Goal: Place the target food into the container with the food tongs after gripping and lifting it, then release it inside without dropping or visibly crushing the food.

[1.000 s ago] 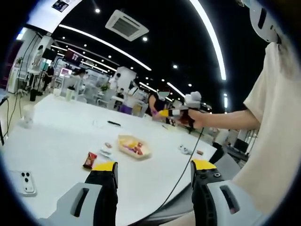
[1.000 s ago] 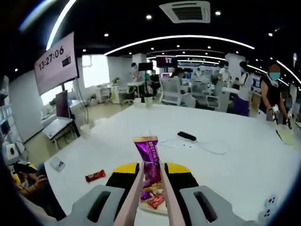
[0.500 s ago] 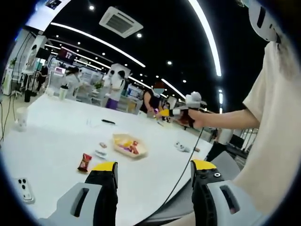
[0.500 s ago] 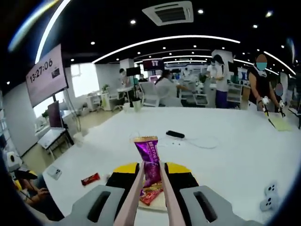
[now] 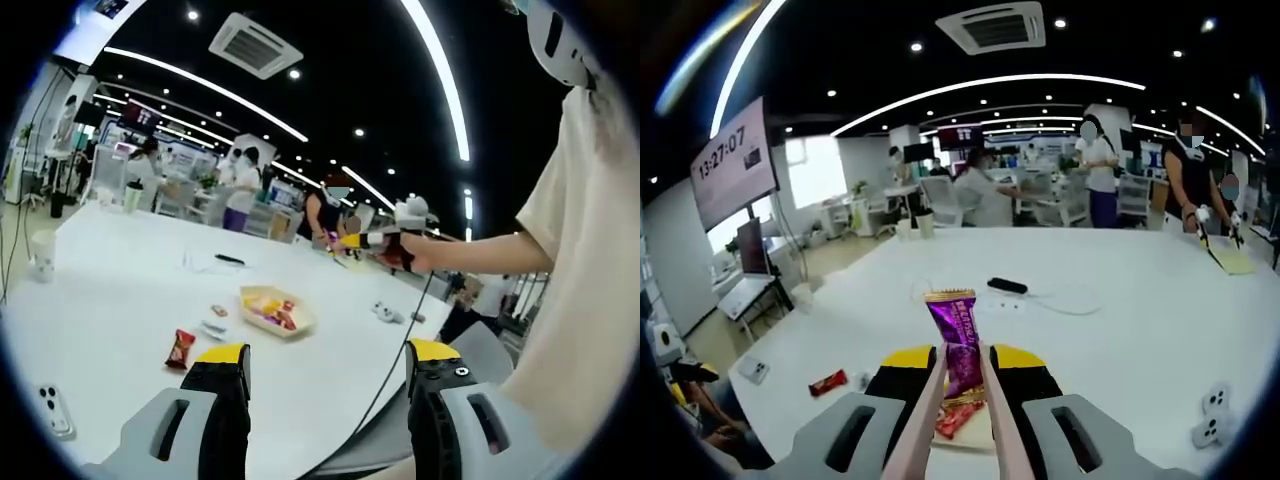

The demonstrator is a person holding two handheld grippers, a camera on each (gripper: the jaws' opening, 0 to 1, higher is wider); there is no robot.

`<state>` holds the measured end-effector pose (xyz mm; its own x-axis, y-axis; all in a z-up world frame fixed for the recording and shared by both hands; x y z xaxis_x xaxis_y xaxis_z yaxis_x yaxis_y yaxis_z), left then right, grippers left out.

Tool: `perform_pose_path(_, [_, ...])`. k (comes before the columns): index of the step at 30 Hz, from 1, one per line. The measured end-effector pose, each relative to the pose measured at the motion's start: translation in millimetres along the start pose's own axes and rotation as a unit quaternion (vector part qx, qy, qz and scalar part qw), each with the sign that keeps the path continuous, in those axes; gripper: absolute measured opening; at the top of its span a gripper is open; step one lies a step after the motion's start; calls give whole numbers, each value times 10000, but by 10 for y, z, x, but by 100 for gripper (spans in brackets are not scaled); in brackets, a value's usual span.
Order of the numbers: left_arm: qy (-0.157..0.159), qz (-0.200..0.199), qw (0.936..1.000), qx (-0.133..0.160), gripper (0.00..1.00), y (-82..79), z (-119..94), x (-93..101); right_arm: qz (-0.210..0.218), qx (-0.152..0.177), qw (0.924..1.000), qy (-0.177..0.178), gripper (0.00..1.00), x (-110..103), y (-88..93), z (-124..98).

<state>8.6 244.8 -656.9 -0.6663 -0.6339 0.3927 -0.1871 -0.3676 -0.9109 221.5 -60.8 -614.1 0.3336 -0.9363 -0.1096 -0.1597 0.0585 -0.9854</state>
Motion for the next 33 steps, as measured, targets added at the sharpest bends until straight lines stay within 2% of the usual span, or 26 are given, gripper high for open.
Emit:
perform_pose_path(17, [-123, 5, 9999, 12, 62, 1, -52, -19, -48, -8, 9998, -167, 20, -72, -21, 172])
perform_pose_path(33, [-391, -16, 9992, 78, 62, 24, -190, -57, -42, -61, 9996, -266, 20, -158, 29, 309])
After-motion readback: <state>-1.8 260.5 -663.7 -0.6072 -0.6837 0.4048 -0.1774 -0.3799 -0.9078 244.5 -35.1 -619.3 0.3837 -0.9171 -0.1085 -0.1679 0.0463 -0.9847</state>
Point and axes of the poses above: the point that each gripper's makers call its tool centre point, and the gripper's own axes: z roughly forward along the fingers, x roughly to its right, y roughly out of its underside, the point moved 1 cm from there along -z, roughly backward along the fingers, and after that the axes turned 15 degrees about x, right-handed, at the moved point
